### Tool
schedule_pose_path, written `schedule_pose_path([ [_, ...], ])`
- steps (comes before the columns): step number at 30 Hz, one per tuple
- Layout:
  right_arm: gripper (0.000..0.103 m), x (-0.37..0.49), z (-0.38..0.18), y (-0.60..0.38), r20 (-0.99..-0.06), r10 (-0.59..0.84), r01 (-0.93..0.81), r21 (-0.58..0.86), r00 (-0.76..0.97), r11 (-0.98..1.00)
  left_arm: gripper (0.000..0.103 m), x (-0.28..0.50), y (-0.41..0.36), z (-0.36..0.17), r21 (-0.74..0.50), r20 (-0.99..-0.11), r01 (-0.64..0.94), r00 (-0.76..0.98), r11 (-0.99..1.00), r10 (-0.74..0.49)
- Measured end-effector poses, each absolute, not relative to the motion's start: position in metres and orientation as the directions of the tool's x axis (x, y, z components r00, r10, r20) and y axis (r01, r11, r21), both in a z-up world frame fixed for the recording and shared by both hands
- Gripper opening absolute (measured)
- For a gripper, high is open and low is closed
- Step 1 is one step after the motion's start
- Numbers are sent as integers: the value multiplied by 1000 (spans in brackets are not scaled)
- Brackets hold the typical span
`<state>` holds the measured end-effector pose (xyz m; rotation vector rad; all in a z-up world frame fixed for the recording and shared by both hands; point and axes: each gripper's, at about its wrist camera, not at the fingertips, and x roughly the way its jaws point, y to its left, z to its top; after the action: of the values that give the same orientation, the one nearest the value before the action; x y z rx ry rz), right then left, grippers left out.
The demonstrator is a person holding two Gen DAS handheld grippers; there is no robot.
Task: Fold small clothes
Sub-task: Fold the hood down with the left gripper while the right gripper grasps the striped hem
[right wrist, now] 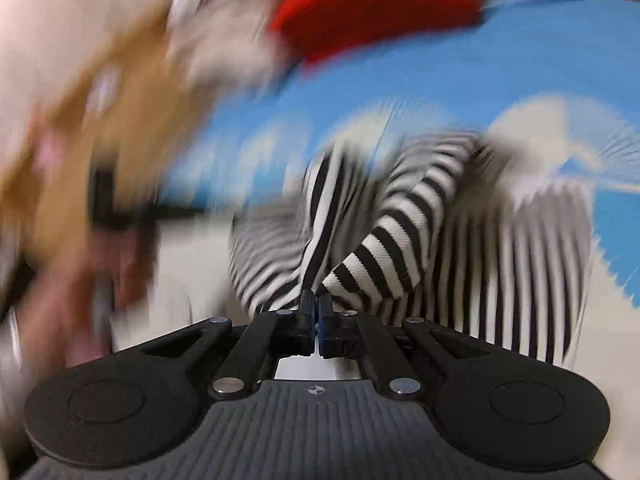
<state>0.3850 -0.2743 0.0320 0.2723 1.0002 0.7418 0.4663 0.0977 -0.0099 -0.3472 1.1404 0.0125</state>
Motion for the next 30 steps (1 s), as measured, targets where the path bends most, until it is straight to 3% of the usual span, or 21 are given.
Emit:
schedule_pose_path([
  [2, 1, 371, 10, -251, -811, 528, -543, 333, 252, 771, 13, 467, 99, -29, -231, -935, -207, 319, 951, -158],
  [5, 6, 380, -13, -250, -870, 410, -456, 258, 273, 851, 27, 464, 105, -31, -236, -934, -231, 323, 944, -155],
  [6, 11, 387, -12, -257, -857, 412, -408, 272, 309, 871, 37, 464, 106, -27, -247, -929, -232, 333, 941, -161],
  [8, 50, 400, -5, -274, -815, 412, -271, 324, 408, 907, 43, 465, 109, -22, -284, -918, -247, 350, 926, -188],
  [10, 60, 408, -2, -291, -777, 399, -144, 379, 487, 914, 43, 468, 108, -25, -322, -914, -261, 338, 910, -227],
  [12, 60, 417, -6, -300, -769, 395, -61, 424, 503, 904, 43, 468, 106, -31, -353, -914, -286, 308, 891, -263],
  [16, 56, 428, -24, -299, -783, 384, 58, 469, 490, 881, 43, 467, 99, -43, -364, -923, -353, 264, 862, -282],
  [18, 38, 434, -30, -296, -785, 381, 85, 477, 488, 875, 42, 467, 95, -47, -359, -926, -384, 261, 851, -273],
  [19, 16, 434, -29, -292, -784, 378, 73, 470, 493, 880, 39, 467, 92, -46, -354, -927, -379, 264, 855, -267],
  [20, 1, 432, -27, -286, -781, 367, 47, 450, 506, 892, 33, 468, 90, -45, -348, -927, -370, 275, 862, -256],
  [21, 1, 432, -21, -283, -770, 369, 19, 443, 521, 897, 14, 469, 88, -41, -341, -922, -355, 305, 870, -238],
  [22, 1, 430, -14, -282, -744, 391, -9, 461, 542, 888, 2, 469, 87, -35, -338, -914, -343, 343, 877, -218],
  [25, 1, 422, 10, -301, -596, 478, -21, 611, 645, 791, 2, 466, 92, -4, -374, -832, -296, 525, 879, -178],
  [28, 1, 411, 30, -332, -441, 477, -16, 721, 760, 693, 2, 456, 109, 22, -475, -715, -268, 672, 838, -190],
  [30, 0, 409, 24, -344, -468, 454, 57, 742, 758, 668, 2, 456, 115, 23, -473, -713, -283, 679, 834, -175],
])
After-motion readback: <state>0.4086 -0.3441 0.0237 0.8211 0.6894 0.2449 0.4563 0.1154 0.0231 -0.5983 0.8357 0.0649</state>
